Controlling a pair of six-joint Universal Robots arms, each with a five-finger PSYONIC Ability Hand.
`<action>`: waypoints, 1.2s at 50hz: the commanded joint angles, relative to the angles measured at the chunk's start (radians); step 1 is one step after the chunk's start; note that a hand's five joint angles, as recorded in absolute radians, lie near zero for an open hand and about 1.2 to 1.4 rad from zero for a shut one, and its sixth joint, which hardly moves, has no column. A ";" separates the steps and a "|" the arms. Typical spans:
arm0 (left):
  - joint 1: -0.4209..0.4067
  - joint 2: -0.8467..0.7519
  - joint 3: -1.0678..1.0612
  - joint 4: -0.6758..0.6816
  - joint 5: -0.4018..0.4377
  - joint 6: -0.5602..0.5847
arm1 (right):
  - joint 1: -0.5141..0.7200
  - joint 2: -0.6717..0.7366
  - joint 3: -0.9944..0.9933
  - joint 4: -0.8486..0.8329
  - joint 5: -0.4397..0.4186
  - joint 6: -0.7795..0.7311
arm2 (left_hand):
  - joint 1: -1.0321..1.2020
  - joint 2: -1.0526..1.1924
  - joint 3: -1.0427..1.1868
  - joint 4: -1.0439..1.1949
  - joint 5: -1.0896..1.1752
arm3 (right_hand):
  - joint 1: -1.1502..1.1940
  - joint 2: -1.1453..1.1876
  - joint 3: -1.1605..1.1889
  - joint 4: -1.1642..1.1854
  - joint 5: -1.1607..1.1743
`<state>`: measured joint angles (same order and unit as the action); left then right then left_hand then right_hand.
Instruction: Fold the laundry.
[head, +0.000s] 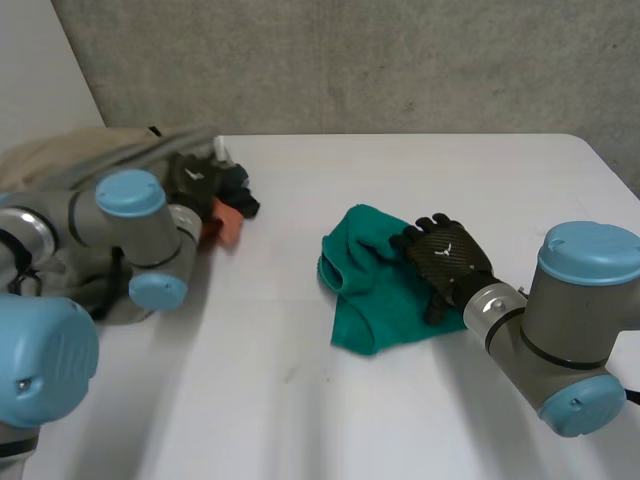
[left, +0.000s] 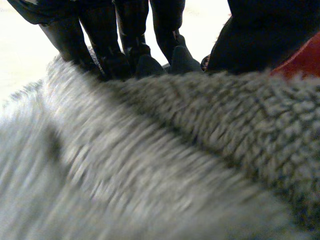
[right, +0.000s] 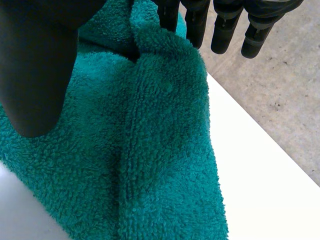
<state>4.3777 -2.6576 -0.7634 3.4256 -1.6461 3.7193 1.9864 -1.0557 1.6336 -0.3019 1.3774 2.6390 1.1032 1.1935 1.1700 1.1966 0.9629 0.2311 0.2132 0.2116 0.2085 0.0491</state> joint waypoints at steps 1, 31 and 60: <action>0.055 0.022 0.004 0.112 -0.092 0.014 | 0.003 -0.003 0.000 0.003 0.000 -0.001 | 0.293 0.203 0.226 0.200 0.259 | -0.057 -0.039 -0.037 -0.034 -0.049; 0.301 0.038 0.010 0.244 -0.192 0.277 | 0.006 -0.009 0.003 0.006 0.002 -0.001 | 0.293 0.203 0.226 0.200 0.259 | -0.057 -0.039 -0.037 -0.034 -0.049; 0.100 0.602 -0.568 0.129 -0.144 0.007 | -0.005 -0.055 0.012 0.009 0.002 0.009 | -0.872 -0.962 -0.939 -0.965 -0.906 | -0.057 -0.039 -0.037 -0.034 -0.049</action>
<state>4.5312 -2.2116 -1.2312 3.6146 -1.8266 3.8084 1.9850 -1.0934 1.6462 -0.2946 1.3805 2.6446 0.2606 0.2560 0.2581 0.2489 0.0668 0.2311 0.2132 0.2116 0.2085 0.0491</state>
